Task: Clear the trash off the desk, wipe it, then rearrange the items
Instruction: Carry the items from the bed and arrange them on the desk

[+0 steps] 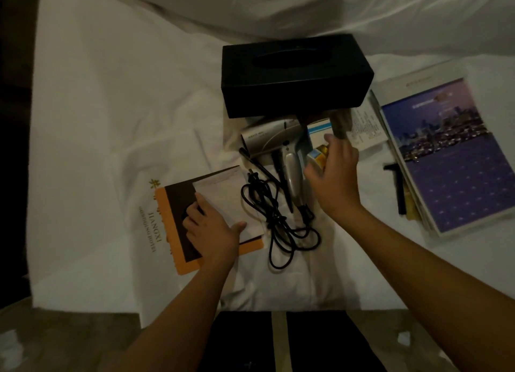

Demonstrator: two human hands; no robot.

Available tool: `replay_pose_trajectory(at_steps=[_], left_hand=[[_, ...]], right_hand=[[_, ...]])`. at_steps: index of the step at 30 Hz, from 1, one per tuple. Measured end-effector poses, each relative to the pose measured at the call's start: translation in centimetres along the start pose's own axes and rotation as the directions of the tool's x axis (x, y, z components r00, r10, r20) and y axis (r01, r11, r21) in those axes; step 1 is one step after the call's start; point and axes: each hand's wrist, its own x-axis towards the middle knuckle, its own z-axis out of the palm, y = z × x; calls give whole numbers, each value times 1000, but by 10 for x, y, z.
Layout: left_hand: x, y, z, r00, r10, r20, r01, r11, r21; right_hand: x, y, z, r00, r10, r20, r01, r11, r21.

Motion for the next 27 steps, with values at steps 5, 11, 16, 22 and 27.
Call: replay_pose_trajectory(at_steps=[5,11,16,22,27], left_hand=[[4,-4,-1,1000,-6,1,6,1000,-16],[8,-10,-3,1000,-23,11,24,984,-178],[14,-19,-5,998,7,57,8,969,-246],[13,-33,-13,996,16,-92,-50,927,-371],[21,-61,-29,970,-190,-150,140,947,-290]], right_hand=[[3,12,13,1000,-13,27,23,921,-389],[10,12,5,998,53,-43,-57,994,-92],[-19,-7,-12,974,212,-83,-184,946,267],[-68,-20,-2,912,265,312,-398,750,529],[-87,-27,34,884,135,448,-311,885,347]])
